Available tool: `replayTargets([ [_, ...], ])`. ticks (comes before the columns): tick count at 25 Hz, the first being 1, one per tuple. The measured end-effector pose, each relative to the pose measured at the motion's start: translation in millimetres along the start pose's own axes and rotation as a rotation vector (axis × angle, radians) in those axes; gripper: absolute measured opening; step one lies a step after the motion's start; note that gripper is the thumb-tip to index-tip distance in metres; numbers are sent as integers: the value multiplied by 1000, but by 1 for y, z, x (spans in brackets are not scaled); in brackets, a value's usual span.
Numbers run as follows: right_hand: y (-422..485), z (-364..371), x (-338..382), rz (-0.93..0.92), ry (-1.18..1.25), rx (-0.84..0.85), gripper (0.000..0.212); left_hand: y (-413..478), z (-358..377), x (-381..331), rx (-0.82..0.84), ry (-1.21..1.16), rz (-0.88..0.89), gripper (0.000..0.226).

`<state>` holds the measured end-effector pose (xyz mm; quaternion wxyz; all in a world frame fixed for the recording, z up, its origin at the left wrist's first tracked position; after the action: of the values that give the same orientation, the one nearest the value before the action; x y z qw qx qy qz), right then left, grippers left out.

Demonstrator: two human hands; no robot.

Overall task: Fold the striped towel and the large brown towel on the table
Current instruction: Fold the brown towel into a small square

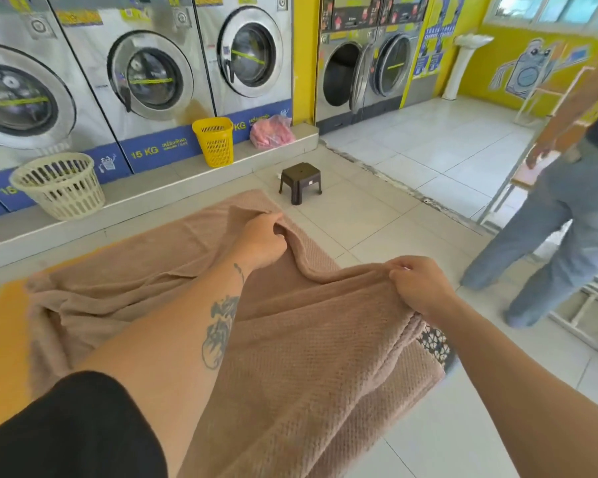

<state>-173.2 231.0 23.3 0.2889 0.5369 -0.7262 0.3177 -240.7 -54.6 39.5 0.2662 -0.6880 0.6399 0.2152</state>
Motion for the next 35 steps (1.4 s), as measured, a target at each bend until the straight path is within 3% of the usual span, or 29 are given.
replayTargets([
  [6, 59, -8, -25, 9, -60, 63, 33, 46, 26, -21, 24, 78, -39, 57],
  [10, 98, -1, -52, 20, -39, 267, 25, 79, 26, -47, -72, 117, -86, 59],
  [13, 117, 6, -72, 108, 162, 390, 16, 97, 53, -67, 15, 133, -132, 65],
  [15, 127, 21, -93, 132, 135, 494, 11, 93, 74, -70, 77, 105, -184, 64],
  [19, 130, 49, -124, 107, -32, 690, 32, 41, 114, -43, 126, 96, -344, 42],
  [25, 128, 65, -115, -23, -165, 699, 36, -34, 134, 9, 96, -117, -553, 34],
  [28, 119, 59, -106, -59, -246, 659, 36, -53, 126, 13, 46, -163, -544, 33],
  [32, 78, 41, -73, -296, -685, 484, 42, -92, 111, 20, -38, -218, -474, 29],
  [35, 10, 55, -41, -458, -587, 529, 51, -152, 99, 44, -121, -284, -451, 23],
])
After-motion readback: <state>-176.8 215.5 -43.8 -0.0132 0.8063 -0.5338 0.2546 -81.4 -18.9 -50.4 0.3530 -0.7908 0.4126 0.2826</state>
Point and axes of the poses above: each hand's wrist, its own y-axis towards the middle knuckle, its own z-axis out of the palm, x = y × z, the point moved 8 cm from there along y, towards the middle knuckle, and after that the axes turned 2 degrees about -z, right-handed, at the moved point
